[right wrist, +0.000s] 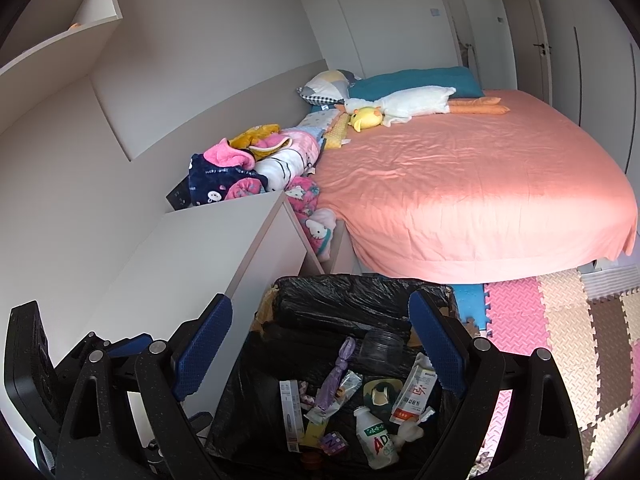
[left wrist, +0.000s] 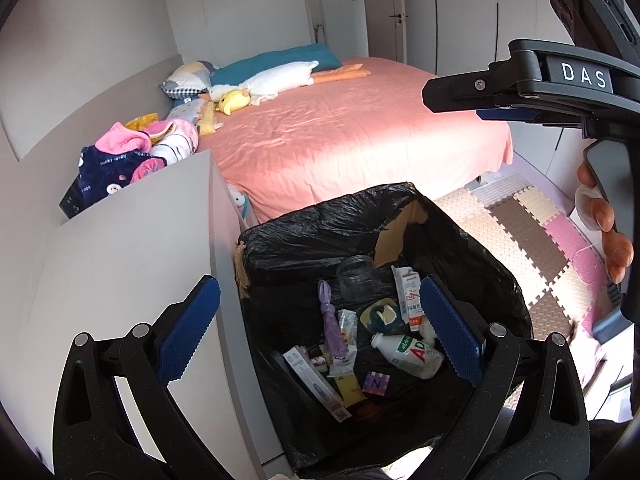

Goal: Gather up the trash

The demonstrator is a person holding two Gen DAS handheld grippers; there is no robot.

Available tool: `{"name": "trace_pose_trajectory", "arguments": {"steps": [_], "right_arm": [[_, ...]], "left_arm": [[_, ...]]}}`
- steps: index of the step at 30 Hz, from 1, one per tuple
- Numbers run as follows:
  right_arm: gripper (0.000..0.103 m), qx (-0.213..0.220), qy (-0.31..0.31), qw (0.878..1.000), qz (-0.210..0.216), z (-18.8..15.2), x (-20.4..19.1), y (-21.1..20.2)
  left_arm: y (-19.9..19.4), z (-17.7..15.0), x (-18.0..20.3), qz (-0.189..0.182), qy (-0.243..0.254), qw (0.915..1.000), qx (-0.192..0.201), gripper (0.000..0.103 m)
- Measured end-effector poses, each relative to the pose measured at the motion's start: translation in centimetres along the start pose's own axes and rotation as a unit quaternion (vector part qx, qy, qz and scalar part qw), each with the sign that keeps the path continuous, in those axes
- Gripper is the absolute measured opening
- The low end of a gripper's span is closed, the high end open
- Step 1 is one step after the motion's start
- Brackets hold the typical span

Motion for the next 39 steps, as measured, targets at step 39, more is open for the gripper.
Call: {"name": "trace_pose_trajectory", "arguments": {"steps": [39], "right_arm": [[0.090,-0.001,0.003,1.000,0.000,-0.61,0.66,-0.06]], "left_arm": [[0.59,-0.02,-0.48,0.002,0.002,0.9996,-0.030,0.097]]}}
Point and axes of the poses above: each gripper's, at about its wrist camera, not at the fingertips, and y roughly the way its jaws point, x to its right, z to its top, the point moved 3 cm from there along y, roughly the way its jaws point, and after that the axes turned 13 degrees about x, right-handed, at the moved point
